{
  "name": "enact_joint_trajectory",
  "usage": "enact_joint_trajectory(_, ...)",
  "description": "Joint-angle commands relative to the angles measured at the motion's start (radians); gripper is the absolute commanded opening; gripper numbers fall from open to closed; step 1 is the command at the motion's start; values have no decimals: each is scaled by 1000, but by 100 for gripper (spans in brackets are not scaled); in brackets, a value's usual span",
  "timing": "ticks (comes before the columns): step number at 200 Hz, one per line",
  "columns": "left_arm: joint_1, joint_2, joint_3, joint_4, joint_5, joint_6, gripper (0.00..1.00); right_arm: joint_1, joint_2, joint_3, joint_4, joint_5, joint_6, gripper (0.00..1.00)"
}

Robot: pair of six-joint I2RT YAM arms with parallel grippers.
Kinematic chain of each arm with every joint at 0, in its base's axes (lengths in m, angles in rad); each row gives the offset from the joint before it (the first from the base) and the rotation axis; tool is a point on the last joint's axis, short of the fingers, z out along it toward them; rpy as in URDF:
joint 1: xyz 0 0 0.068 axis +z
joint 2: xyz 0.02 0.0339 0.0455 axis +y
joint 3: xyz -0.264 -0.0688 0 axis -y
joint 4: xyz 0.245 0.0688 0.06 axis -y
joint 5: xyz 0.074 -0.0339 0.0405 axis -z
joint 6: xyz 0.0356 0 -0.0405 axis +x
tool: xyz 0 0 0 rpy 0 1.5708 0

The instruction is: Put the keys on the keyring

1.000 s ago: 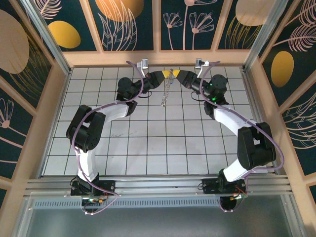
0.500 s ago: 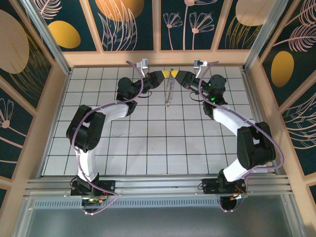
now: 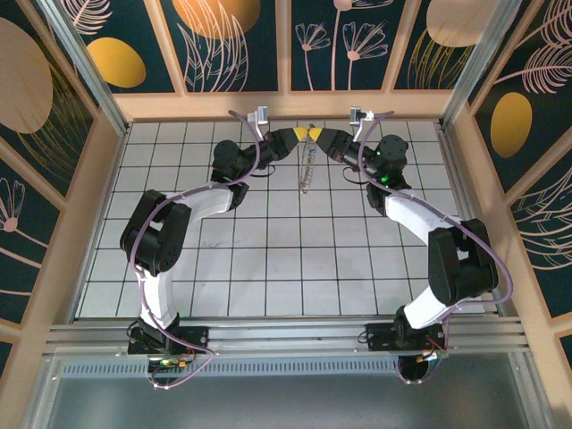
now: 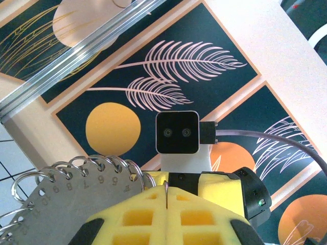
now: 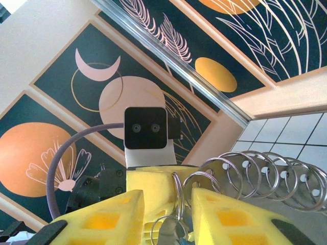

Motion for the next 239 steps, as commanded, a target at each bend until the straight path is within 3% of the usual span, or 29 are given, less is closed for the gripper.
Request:
enact_joint_trajectory(1, -4, -27, 8, 67, 3, -11, 0, 6, 11, 32, 26, -6, -10, 30)
enact_joint_trajectory(63, -4, -24, 9, 69, 3, -13, 0, 19, 27, 61, 15, -23, -14, 16)
enact_joint_trajectory(94, -5, -26, 8, 69, 3, -12, 0, 20, 24, 62, 3, -28, -25, 0)
enact_joint_trajectory(126, -4, -29, 5, 70, 0, -5, 0, 0, 18, 54, -3, -39, -35, 0)
enact_joint_trajectory(155, 13, -57, 2, -8, 2, 53, 24, -44, 17, 60, -20, -111, -56, 0)
enact_joint_trajectory(180, 38, -90, 1, -105, 13, 134, 38, -91, 30, 86, -57, -205, -90, 0)
enact_joint_trajectory(239, 78, -72, 106, -353, 124, 282, 45, -161, 139, 248, -217, -431, -203, 0)
